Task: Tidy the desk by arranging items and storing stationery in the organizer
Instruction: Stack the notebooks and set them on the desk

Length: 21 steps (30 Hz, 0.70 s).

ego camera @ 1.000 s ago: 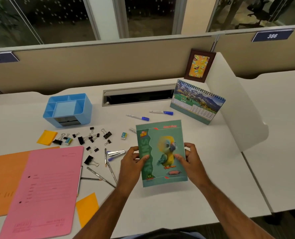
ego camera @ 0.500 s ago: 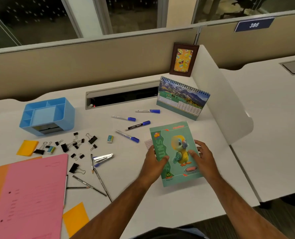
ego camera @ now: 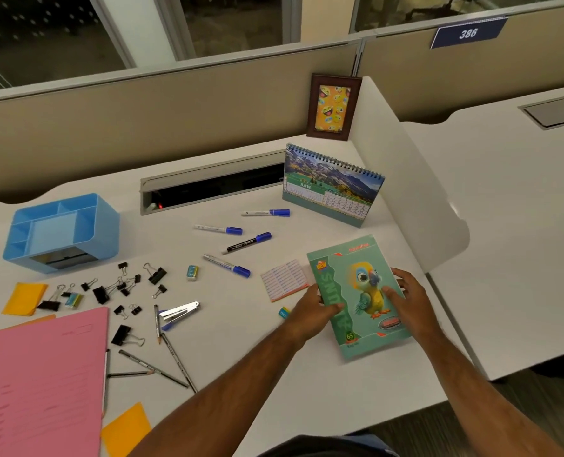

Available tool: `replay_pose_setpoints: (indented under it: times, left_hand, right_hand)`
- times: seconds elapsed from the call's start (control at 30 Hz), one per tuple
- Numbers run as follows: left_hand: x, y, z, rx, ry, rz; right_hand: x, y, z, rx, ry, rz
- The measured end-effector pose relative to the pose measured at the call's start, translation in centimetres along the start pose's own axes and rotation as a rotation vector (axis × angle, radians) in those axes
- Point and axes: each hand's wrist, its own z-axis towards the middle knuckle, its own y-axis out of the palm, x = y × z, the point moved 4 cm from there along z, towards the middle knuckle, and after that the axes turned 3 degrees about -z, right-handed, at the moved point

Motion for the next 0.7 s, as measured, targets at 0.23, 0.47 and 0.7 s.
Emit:
replay_pose_setpoints:
  times: [0.23, 0.47, 0.7]
  left_hand:
    - [-0.5, 0.7, 1.5, -0.004, -0.049, 0.015]
    - [-1.7, 1.1, 2.7, 0.016, -0.095, 0.044]
    - [-2.5, 1.6, 2.9, 0.034, -0.107, 0.073]
  right_hand:
    - [1.4, -0.6, 1.6, 0.006, 0.005, -0.043]
    - [2.2, -0.3, 2.2, 0.015, -0.018, -0.05]
    - [3.5, -0.3, 3.3, 0.037, -0.069, -0.197]
